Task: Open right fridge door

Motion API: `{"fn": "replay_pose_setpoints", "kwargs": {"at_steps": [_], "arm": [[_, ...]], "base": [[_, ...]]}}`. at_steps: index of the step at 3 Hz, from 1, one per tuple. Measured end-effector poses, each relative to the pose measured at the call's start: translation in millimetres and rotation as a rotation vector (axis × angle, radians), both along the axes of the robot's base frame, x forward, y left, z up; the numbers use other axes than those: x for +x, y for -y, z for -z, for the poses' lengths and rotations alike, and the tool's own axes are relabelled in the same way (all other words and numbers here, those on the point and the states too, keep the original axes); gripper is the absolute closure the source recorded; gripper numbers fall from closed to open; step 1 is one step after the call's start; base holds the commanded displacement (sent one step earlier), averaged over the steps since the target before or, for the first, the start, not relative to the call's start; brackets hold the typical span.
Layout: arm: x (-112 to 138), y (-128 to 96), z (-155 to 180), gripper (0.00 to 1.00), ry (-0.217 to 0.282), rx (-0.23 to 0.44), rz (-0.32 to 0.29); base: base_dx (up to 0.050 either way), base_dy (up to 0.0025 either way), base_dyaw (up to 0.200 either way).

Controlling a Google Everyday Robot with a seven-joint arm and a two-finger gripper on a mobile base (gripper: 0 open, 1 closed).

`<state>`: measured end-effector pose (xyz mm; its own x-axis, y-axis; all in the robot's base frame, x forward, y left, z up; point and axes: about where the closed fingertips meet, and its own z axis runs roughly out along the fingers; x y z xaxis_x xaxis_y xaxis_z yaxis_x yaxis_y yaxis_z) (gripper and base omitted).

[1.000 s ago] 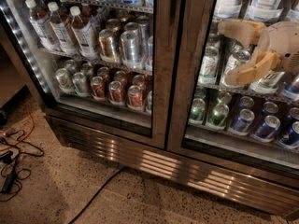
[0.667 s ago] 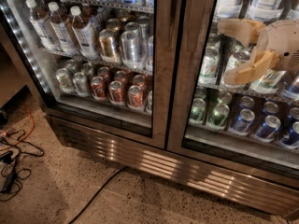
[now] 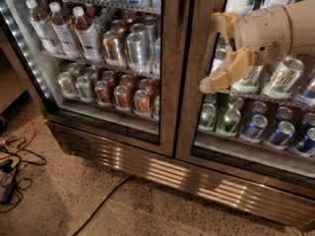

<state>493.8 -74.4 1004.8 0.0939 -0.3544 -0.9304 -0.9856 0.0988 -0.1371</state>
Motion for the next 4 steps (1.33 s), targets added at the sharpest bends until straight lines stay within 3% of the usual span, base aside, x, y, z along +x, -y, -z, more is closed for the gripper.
{"fn": "replay_pose_setpoints", "kwargs": {"at_steps": [4], "arm": [[0.5, -8.9, -2.9, 0.00, -0.002, -0.030, -0.040]], "base": [[0.000, 0.00000, 0.000]]}}
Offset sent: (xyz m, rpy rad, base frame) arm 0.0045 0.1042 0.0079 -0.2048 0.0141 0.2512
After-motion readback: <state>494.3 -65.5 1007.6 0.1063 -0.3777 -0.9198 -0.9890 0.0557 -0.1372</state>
